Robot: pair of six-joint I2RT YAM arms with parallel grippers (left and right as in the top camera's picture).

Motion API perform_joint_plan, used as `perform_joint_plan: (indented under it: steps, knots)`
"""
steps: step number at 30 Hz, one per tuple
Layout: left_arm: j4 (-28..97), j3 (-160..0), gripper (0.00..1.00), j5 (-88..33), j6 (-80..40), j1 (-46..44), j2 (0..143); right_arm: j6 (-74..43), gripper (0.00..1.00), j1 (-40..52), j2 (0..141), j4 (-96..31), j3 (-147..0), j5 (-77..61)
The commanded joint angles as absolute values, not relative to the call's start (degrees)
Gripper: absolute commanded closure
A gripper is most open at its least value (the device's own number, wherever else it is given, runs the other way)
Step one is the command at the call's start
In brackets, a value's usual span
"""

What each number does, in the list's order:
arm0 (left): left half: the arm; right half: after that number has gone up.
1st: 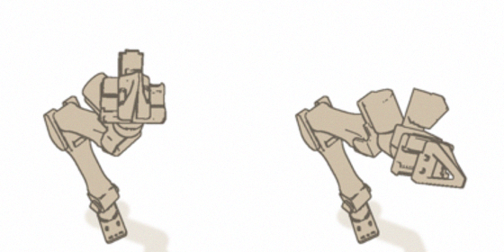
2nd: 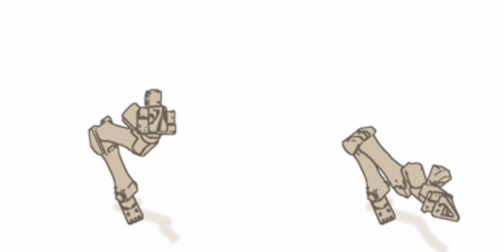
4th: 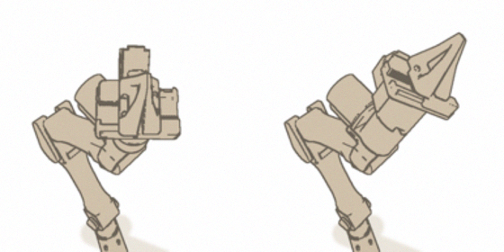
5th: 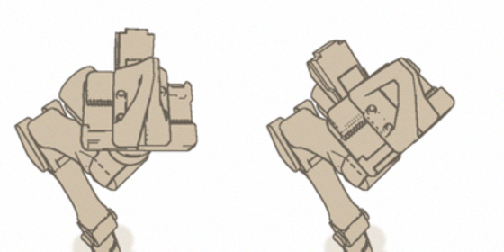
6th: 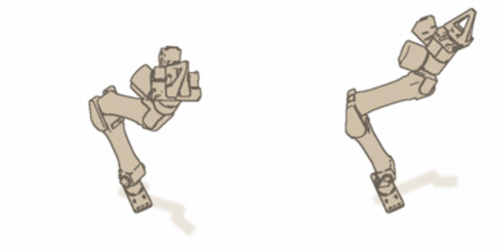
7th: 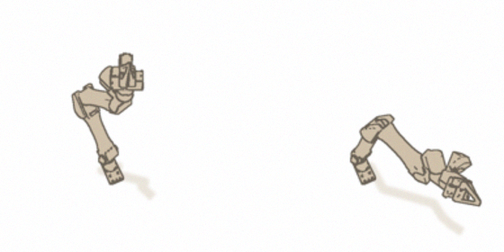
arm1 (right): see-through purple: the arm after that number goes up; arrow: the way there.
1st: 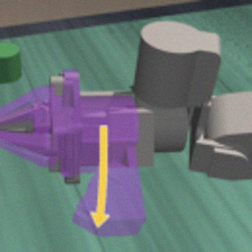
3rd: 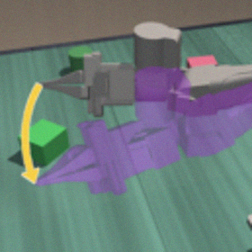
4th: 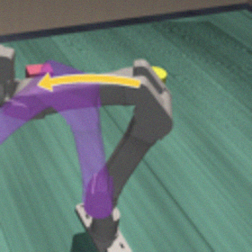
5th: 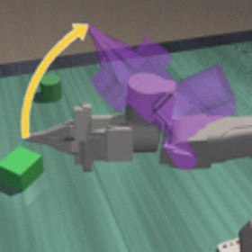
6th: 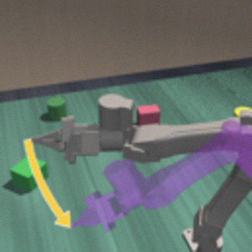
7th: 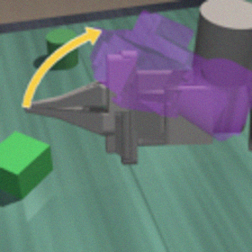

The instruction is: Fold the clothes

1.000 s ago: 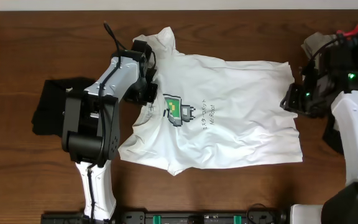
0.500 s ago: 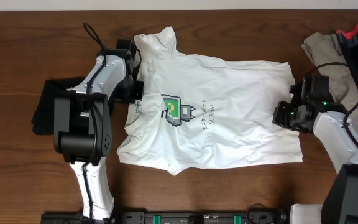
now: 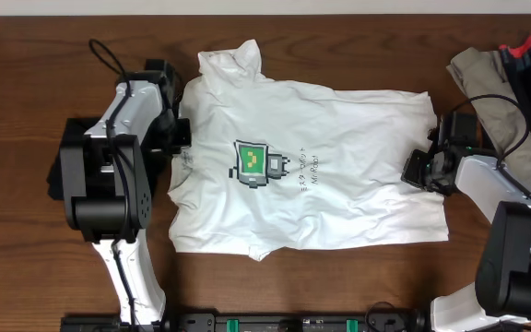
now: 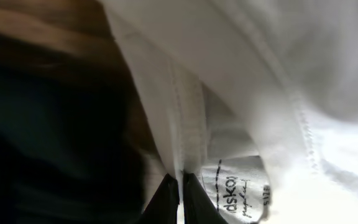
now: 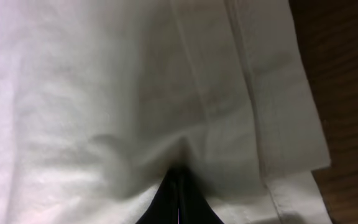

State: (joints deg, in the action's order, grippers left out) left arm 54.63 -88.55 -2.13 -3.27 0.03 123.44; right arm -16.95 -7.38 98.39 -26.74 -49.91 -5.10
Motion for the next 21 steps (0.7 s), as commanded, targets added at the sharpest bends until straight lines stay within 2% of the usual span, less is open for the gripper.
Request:
perform_joint_plan:
  steps: [1,6,12,16,18,20,21]
  knots:
    - [54.8,-86.8,0.94,1.1,-4.4,1.7,125.5,-17.8,0.99,-8.1,102.6,-26.9,-48.3,1.3]
    - [55.3,-88.5,0.94,1.1,-4.4,4.0,125.5,-19.6,0.99,-10.5,102.6,-27.3,-48.6,4.5]
    - [56.3,-91.4,0.94,-1.1,-4.3,6.3,125.5,-19.2,0.99,-15.1,102.5,-27.8,-49.8,1.7]
    - [58.5,-94.7,0.94,-1.3,-3.5,6.3,125.4,-15.7,0.93,-15.7,102.5,-28.2,-51.8,-2.4]
    - [60.8,-97.7,0.92,-1.3,-3.5,6.3,125.3,-15.7,0.92,-15.7,102.5,-29.6,-53.4,-2.4]
    - [63.9,-101.6,0.89,-1.3,-3.1,6.3,125.3,-15.7,0.88,-15.8,102.3,-31.7,-55.7,-2.4]
    - [65.6,-103.5,0.83,-1.3,-3.1,6.3,125.2,-15.7,0.85,-15.8,102.2,-33.0,-57.1,-2.5]
